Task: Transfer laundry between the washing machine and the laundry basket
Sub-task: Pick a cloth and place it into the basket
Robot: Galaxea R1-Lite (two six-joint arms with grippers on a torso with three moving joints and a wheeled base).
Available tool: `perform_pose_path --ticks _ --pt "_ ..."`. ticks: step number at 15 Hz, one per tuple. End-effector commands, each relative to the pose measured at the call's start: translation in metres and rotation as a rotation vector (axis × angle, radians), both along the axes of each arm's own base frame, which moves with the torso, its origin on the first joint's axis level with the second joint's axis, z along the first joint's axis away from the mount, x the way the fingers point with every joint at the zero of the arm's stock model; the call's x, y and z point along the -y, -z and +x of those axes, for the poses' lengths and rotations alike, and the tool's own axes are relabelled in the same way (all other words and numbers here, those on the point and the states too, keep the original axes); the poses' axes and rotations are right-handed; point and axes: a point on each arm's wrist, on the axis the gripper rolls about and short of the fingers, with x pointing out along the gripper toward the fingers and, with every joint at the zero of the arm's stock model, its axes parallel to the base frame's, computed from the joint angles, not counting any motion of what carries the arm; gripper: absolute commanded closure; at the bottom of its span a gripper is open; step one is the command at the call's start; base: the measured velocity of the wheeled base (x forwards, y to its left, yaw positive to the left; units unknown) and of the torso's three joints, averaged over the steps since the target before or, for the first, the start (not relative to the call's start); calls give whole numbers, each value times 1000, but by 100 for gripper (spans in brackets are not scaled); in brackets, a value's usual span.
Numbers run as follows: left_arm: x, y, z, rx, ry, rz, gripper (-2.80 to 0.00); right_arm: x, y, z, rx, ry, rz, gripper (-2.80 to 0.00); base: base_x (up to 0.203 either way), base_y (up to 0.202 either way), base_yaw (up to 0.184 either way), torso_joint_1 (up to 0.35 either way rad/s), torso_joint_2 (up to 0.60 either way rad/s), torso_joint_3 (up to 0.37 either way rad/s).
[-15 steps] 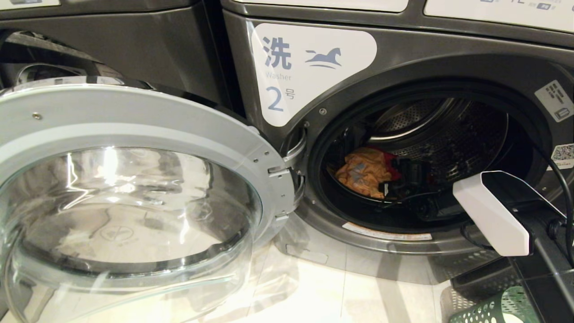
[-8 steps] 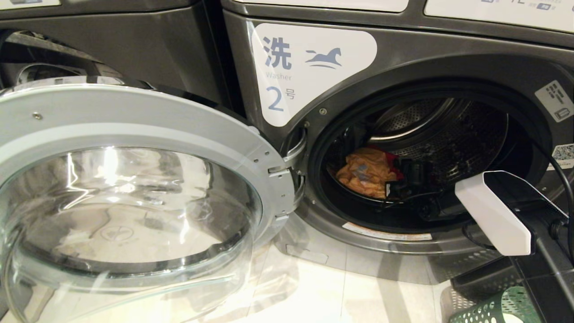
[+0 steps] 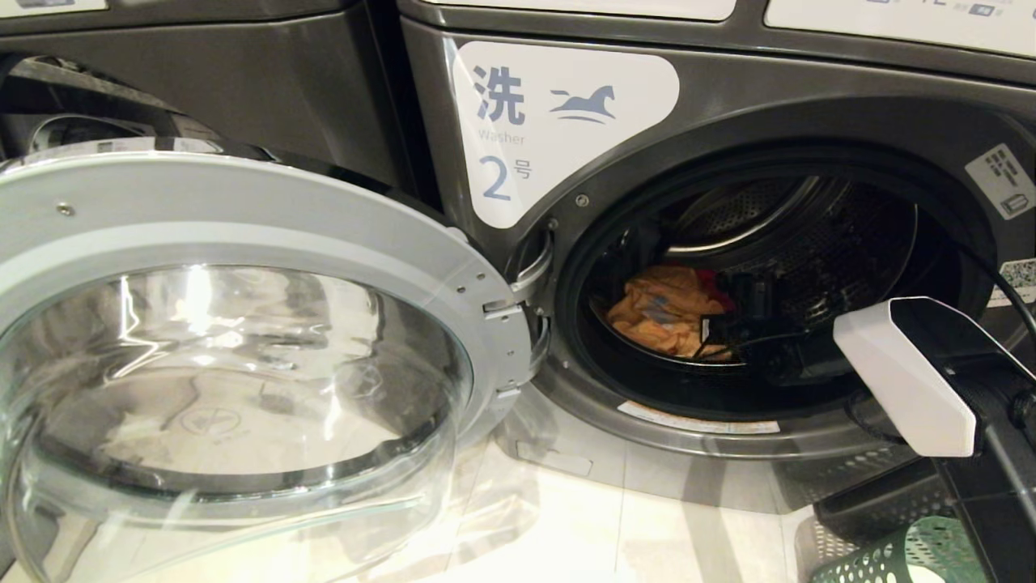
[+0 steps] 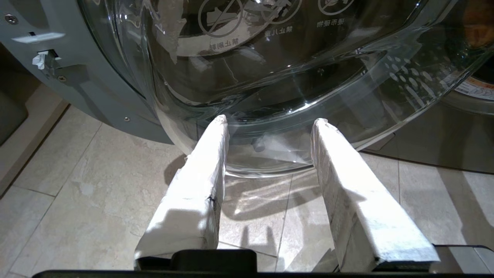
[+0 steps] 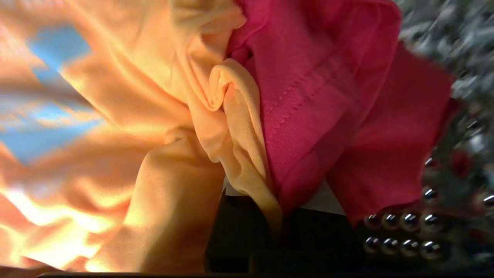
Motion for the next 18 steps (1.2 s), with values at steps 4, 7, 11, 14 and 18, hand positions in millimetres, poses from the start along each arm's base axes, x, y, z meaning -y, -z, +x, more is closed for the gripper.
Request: perform_pose_path --ticks 4,7,11,14,18 --pt "0 0 0 -3 0 0 0 -10 -46 -12 83 -16 27 0 0 0 0 0 0 0" --pt "0 0 0 -3 0 0 0 -31 -59 -34 70 -54 53 0 0 0 0 0 0 0" --pt "0 0 0 -3 0 0 0 -57 -61 -101 49 -128 65 0 0 0 0 0 0 0" --pt "0 0 0 -3 0 0 0 -61 -83 -181 83 -184 69 0 0 0 0 0 0 0" --pt "0 0 0 -3 0 0 0 -43 -131 -308 224 -249 84 0 0 0 0 0 0 0"
